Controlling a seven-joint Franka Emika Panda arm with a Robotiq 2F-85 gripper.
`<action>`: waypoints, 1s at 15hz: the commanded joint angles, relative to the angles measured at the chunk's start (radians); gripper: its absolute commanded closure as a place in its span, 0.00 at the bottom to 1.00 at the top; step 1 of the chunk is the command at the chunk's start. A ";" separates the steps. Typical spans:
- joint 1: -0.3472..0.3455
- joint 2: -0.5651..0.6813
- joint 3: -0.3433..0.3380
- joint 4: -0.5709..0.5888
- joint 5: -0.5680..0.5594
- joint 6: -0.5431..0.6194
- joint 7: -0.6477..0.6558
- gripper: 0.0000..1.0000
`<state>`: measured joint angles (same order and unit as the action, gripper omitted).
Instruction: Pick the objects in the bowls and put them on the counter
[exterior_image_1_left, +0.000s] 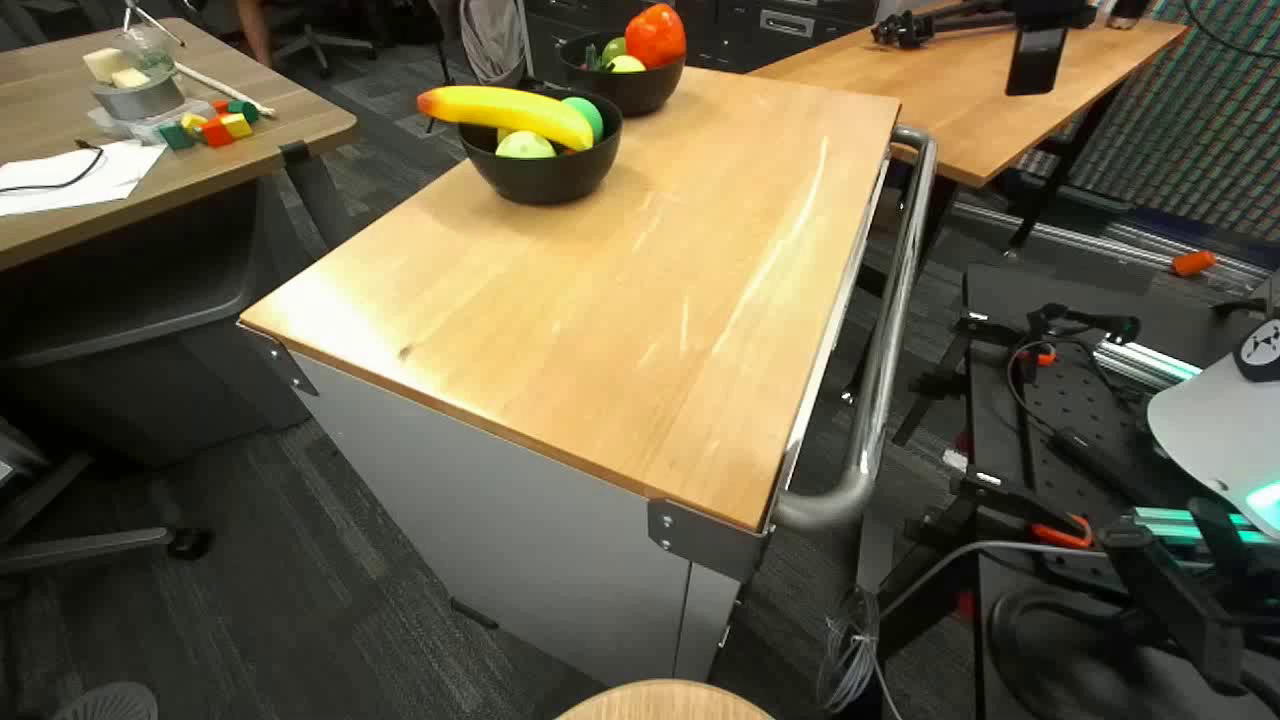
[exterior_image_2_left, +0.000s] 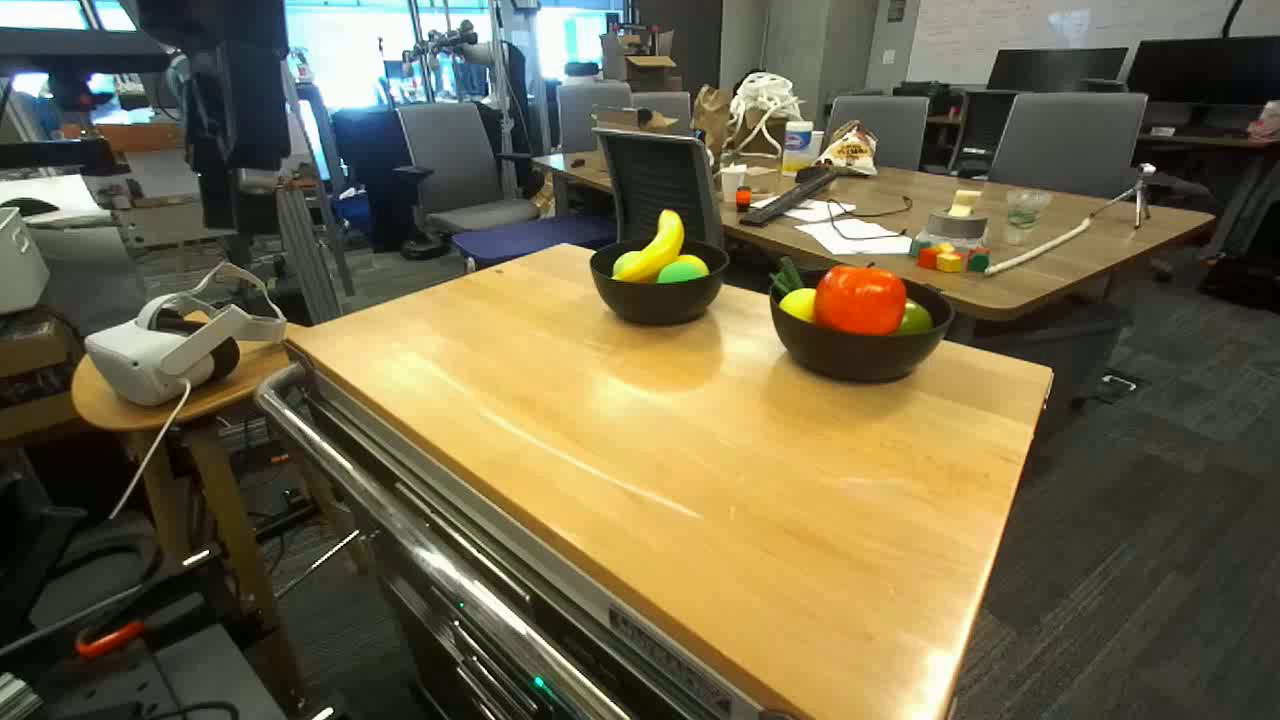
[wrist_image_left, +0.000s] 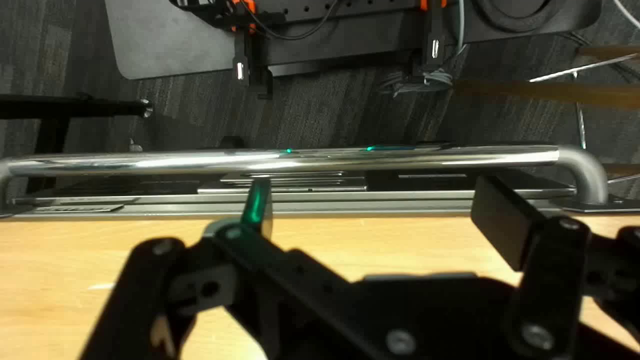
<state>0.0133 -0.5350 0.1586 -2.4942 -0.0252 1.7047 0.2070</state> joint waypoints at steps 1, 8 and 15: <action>0.015 0.002 -0.013 0.004 -0.006 0.000 0.006 0.00; 0.015 0.000 -0.013 0.013 -0.006 0.000 0.006 0.00; 0.027 -0.041 0.065 0.169 -0.159 -0.124 0.037 0.00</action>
<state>0.0165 -0.5415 0.1739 -2.4563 -0.0943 1.6976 0.2109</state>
